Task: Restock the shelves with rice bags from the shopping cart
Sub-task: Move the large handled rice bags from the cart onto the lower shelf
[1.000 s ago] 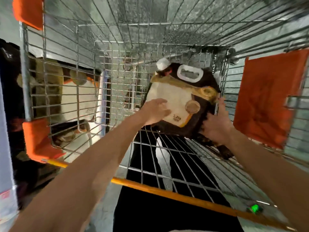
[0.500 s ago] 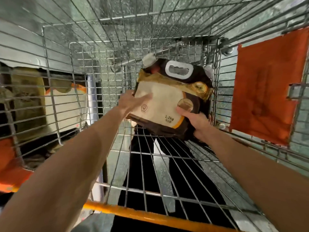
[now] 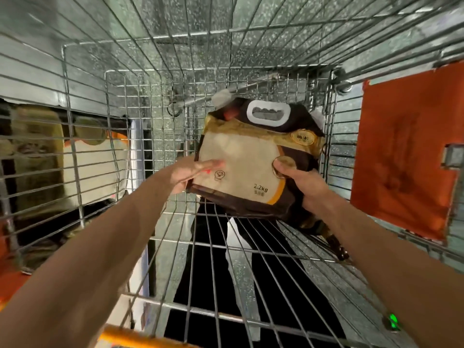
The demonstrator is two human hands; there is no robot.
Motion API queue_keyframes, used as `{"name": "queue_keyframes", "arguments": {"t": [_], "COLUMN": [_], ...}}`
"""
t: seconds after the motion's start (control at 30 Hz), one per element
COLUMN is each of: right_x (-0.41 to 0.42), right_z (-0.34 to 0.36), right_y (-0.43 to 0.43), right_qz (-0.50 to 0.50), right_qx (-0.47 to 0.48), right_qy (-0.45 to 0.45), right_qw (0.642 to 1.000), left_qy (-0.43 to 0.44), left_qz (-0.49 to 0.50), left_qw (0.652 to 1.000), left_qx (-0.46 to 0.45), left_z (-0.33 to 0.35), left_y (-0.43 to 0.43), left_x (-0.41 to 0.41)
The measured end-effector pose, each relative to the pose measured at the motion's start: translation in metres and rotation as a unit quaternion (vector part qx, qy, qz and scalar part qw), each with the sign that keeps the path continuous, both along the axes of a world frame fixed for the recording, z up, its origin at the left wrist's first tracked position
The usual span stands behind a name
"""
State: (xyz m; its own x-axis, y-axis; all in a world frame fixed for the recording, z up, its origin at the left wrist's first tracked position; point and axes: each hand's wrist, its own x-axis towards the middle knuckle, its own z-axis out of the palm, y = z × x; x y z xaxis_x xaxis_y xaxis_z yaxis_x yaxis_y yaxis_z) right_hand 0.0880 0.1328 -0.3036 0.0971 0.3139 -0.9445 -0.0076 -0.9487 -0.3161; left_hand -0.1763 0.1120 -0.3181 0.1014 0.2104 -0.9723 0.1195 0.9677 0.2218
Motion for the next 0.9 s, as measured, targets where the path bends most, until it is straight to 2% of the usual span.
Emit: {"name": "queue_keyframes", "arguments": {"t": [0.1,0.17,0.27,0.33,0.4,0.47,0.57,0.67,0.9], "right_x": [0.007,0.012,0.005,-0.004,-0.014,-0.029,-0.054,-0.08,-0.147], "right_z": [0.022,0.039,0.08,0.114,0.152,0.193,0.237,0.276,0.362], "right_y": [0.01,0.02,0.041,0.052,0.062,0.072,0.086,0.086,0.044], "right_qz": [0.047,0.085,0.146,0.165,0.175,0.214,0.247,0.299,0.365], "right_qx": [-0.002,0.013,0.05,0.076,0.097,0.136,0.186,0.228,0.25], "right_qy": [0.023,0.028,0.057,0.085,0.125,0.161,0.18,0.175,0.26], "right_qw": [0.999,0.996,0.986,0.98,0.972,0.954,0.934,0.91,0.858], "left_qy": [0.022,0.021,0.02,0.052,0.069,0.049,0.047,0.039,0.185], "left_qz": [-0.066,-0.066,-0.001,0.015,0.079,0.182,0.221,0.293,0.401], "left_qw": [0.997,0.998,0.999,0.994,0.983,0.964,0.946,0.909,0.808], "left_qx": [-0.017,-0.012,0.045,0.09,0.15,0.186,0.234,0.294,0.389], "left_z": [0.031,0.06,0.113,0.15,0.186,0.225,0.27,0.317,0.401], "left_y": [-0.004,-0.007,-0.014,-0.019,-0.023,-0.032,-0.044,-0.06,-0.129], "left_x": [-0.01,-0.008,-0.01,-0.014,-0.018,-0.025,-0.032,-0.036,-0.055]}}
